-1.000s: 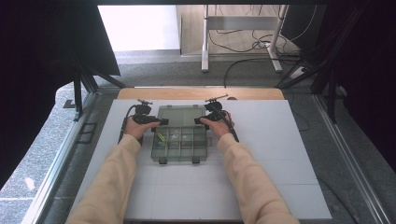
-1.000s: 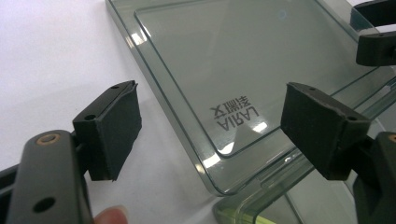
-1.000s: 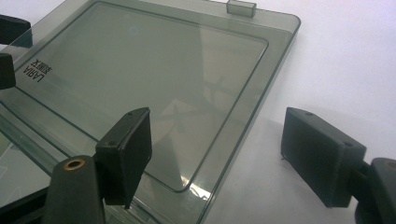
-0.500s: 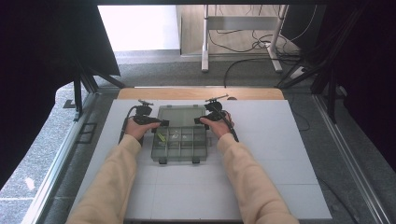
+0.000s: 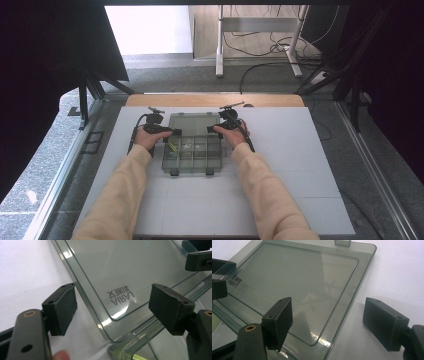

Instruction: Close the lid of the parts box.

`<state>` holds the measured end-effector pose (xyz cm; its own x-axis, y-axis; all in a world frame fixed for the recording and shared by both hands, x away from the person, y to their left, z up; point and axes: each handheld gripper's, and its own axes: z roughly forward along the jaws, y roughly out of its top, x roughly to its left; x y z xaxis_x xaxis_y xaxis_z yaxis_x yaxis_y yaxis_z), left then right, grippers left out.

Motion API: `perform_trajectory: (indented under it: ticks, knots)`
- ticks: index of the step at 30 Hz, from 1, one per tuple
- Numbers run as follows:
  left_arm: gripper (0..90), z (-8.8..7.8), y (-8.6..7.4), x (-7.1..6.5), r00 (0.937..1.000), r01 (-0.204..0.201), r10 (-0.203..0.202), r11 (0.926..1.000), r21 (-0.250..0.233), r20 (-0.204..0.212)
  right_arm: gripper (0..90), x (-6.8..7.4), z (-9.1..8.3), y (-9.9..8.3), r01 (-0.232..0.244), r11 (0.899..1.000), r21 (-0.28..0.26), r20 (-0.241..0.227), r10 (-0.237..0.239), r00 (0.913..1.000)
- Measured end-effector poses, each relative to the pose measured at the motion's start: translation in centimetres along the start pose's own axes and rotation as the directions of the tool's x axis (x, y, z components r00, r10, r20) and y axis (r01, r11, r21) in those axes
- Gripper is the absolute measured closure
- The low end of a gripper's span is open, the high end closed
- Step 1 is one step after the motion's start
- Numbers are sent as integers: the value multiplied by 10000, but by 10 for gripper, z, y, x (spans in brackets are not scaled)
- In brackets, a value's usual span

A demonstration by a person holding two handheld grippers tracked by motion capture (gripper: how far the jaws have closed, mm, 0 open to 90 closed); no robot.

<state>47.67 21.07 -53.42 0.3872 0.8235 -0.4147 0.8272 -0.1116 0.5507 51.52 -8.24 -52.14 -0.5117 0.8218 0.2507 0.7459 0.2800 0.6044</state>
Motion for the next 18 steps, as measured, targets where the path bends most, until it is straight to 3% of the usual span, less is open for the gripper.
perform_trajectory:
  ticks: [18]
  knots:
    - [239,-1,0,1,9999,95,-95,9999,71,63,235,7,2,0,-42,9999,119,-140,44,9999]
